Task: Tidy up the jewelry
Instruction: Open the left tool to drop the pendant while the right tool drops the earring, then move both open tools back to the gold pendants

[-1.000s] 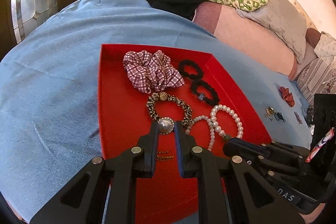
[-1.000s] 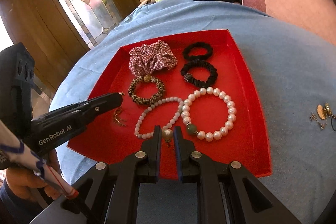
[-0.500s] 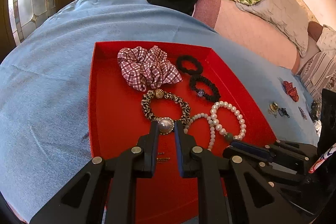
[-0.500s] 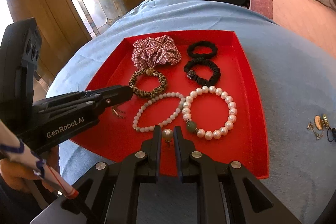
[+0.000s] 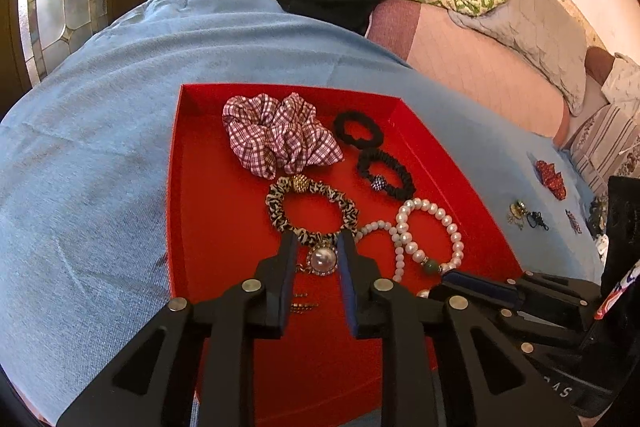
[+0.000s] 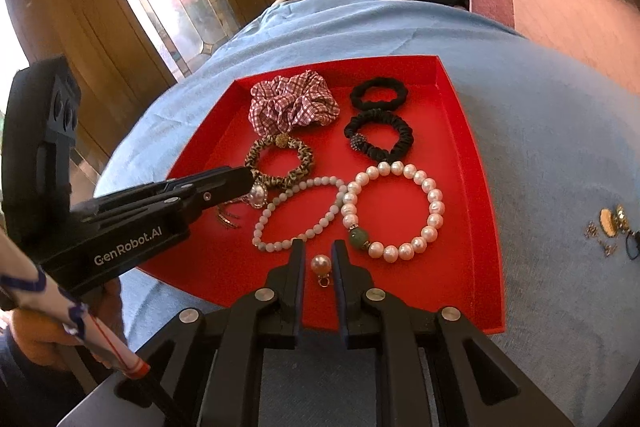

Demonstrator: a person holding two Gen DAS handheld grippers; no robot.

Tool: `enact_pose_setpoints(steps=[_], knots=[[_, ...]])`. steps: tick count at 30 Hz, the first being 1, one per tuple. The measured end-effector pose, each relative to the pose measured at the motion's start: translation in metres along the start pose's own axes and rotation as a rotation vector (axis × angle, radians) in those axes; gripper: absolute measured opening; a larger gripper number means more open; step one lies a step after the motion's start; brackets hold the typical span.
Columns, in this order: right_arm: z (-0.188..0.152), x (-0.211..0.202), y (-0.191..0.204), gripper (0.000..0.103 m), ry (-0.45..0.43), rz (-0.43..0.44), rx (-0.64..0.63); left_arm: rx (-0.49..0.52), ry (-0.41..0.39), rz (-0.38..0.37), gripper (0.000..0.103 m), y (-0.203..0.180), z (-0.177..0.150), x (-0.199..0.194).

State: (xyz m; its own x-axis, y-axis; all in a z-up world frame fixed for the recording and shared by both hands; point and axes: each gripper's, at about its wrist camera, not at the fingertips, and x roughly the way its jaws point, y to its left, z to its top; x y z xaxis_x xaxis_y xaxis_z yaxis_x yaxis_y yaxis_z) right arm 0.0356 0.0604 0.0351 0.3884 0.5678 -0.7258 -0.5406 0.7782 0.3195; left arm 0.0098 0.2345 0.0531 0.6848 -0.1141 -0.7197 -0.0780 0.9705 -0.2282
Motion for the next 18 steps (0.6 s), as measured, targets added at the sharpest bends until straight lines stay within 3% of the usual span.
enact_pose_setpoints(steps=[11,18], knots=[[0.006,-0.031,-0.011,0.017,-0.07,0.032,0.051,0.032,-0.048,-0.027,0.02,-0.024,0.003,-0.005],[0.01,-0.066,-0.037,0.017,-0.129,0.025,0.131,0.11,-0.065,-0.065,0.02,-0.06,0.001,-0.004]])
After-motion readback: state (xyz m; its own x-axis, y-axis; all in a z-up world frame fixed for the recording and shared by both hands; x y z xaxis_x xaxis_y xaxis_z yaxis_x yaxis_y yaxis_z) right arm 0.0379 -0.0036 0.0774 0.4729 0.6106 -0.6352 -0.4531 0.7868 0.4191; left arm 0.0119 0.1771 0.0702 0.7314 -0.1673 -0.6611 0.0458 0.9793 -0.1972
